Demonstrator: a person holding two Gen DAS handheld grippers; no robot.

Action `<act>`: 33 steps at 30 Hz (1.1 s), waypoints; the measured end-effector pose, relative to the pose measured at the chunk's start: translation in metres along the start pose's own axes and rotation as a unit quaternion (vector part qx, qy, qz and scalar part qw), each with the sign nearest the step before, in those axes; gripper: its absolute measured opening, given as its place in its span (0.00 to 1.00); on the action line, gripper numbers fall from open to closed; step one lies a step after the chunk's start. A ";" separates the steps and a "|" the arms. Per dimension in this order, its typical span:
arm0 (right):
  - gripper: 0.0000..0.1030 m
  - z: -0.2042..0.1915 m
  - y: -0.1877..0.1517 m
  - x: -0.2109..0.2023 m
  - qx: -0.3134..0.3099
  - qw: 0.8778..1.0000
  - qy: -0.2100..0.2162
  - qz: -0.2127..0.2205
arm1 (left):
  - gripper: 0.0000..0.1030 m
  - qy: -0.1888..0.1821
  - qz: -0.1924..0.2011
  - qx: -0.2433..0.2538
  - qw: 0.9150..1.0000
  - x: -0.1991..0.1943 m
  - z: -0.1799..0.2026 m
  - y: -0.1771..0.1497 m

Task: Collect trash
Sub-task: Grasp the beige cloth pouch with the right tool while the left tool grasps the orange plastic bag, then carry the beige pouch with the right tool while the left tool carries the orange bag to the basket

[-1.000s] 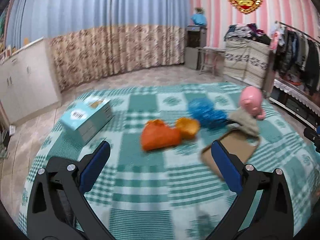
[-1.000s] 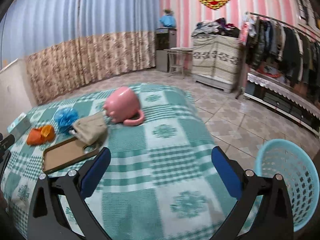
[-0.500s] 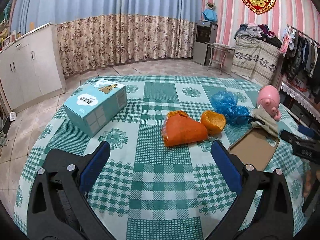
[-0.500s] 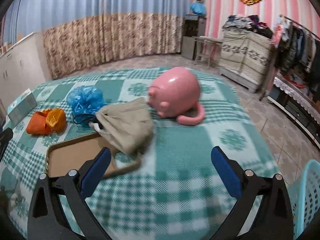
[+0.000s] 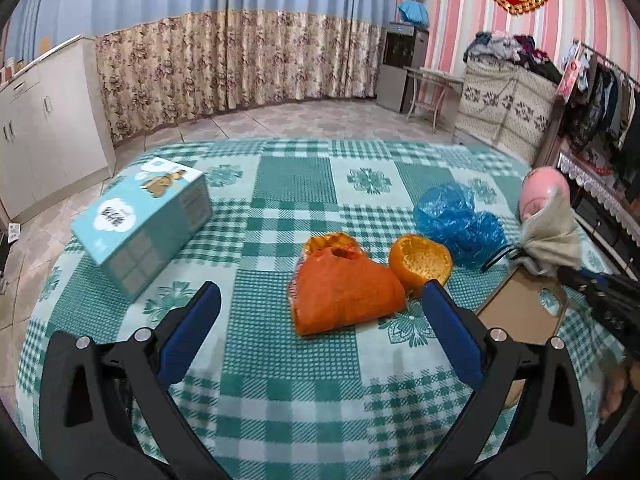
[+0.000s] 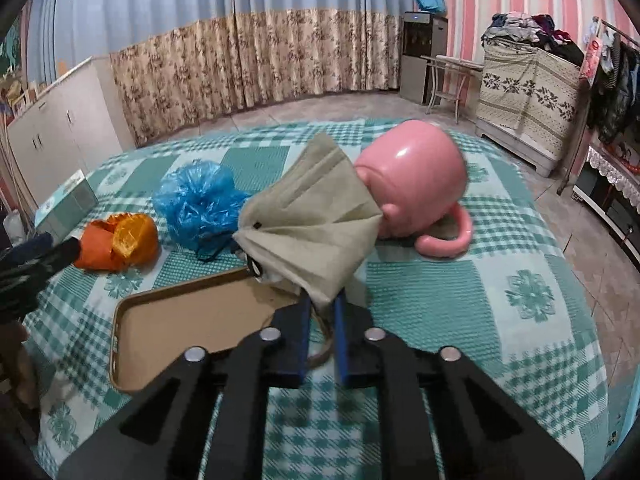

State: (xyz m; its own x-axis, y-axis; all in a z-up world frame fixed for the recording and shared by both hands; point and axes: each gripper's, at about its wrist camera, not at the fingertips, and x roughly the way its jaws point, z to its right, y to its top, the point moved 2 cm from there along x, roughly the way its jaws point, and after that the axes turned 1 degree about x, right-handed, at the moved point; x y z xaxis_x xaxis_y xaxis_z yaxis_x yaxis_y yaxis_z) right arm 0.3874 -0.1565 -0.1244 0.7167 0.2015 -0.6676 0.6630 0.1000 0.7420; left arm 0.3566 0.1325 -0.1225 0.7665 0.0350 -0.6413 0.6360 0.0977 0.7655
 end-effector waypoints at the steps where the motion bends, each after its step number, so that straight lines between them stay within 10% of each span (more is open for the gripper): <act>1: 0.10 0.004 -0.003 -0.007 0.003 1.000 -0.001 0.003 | 0.87 -0.006 -0.008 0.003 1.000 0.004 0.001 0.000; 17: 0.10 0.082 -0.052 -0.082 0.092 0.995 -0.027 0.012 | 0.16 -0.060 -0.065 -0.040 0.995 0.023 -0.011 -0.007; 33: 0.10 0.146 -0.069 -0.159 0.154 0.985 -0.050 0.063 | 0.04 -0.097 0.045 0.016 0.994 -0.098 0.064 0.017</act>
State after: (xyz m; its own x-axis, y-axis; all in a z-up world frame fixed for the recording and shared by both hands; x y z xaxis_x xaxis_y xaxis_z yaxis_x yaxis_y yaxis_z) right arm 0.2593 -0.3377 -0.0791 0.8054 0.0953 -0.5850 0.5900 -0.2236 0.7758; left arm 0.2980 0.0670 -0.0435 0.8216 -0.1505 -0.5499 0.5637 0.0702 0.8230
